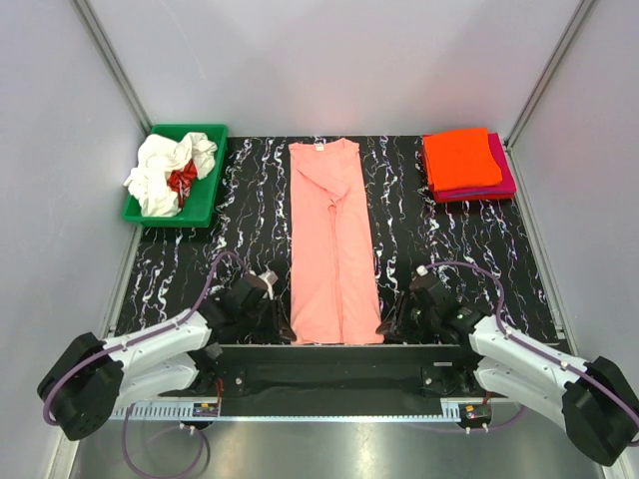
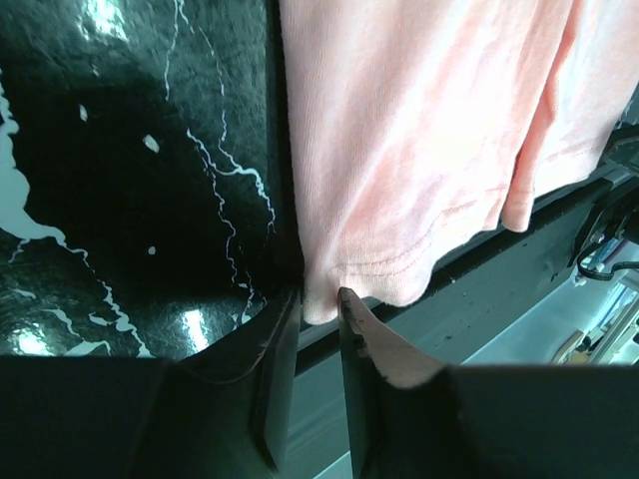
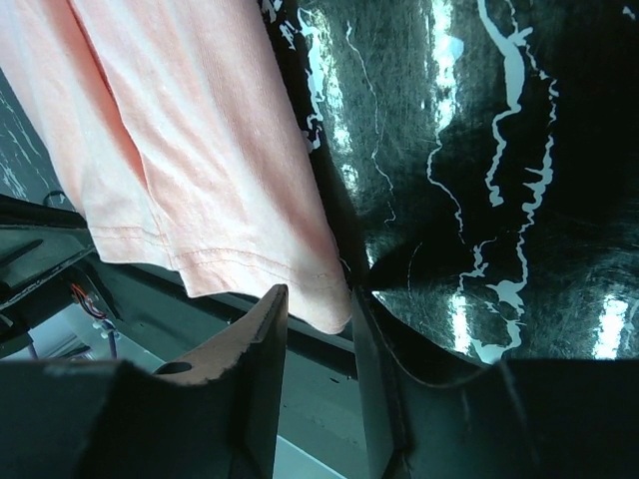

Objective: Fold and stack the t-shirts
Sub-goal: Fold the tshirt

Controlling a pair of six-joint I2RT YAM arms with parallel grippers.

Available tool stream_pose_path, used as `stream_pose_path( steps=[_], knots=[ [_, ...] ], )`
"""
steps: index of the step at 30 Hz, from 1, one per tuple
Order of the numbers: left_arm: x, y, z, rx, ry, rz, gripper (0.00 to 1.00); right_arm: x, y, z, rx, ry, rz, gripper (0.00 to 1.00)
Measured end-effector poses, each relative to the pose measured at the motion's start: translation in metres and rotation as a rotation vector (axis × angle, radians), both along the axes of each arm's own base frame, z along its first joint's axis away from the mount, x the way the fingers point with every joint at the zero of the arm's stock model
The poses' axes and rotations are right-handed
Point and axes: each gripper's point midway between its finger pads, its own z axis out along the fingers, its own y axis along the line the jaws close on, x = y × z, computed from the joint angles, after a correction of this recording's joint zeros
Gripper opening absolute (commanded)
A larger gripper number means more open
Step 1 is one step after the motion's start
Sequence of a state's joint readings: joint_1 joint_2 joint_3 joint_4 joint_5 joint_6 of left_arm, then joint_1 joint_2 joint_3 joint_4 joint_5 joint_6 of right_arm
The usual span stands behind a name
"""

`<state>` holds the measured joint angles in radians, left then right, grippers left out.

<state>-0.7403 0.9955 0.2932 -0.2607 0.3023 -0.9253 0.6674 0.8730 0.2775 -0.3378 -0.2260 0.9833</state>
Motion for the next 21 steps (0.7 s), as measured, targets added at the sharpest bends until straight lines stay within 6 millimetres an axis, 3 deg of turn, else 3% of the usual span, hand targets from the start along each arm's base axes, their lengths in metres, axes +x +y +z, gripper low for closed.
stream_pose_path(
  steps=[8, 10, 12, 14, 18, 21],
  knots=[
    [-0.007, -0.002, 0.001, -0.012, 0.006, -0.016, 0.25, -0.003, 0.001, -0.001, 0.001, 0.007, 0.004, 0.38],
    [-0.009, -0.003, 0.001, -0.013, 0.010, -0.020, 0.13, -0.004, 0.001, -0.002, -0.001, 0.011, 0.007, 0.31],
    [-0.010, -0.004, 0.001, -0.013, 0.011, -0.025, 0.00, -0.005, 0.001, -0.002, -0.003, 0.015, 0.009, 0.12],
    [-0.011, -0.005, 0.001, -0.013, 0.012, -0.027, 0.00, -0.005, 0.002, -0.002, -0.001, 0.017, 0.010, 0.00],
    [-0.015, -0.007, 0.004, -0.022, 0.010, -0.042, 0.00, -0.007, 0.001, 0.003, -0.004, 0.017, 0.010, 0.00],
    [-0.019, -0.010, 0.010, -0.035, -0.011, -0.054, 0.00, -0.006, 0.000, 0.019, -0.006, -0.016, 0.010, 0.00]
  ],
)
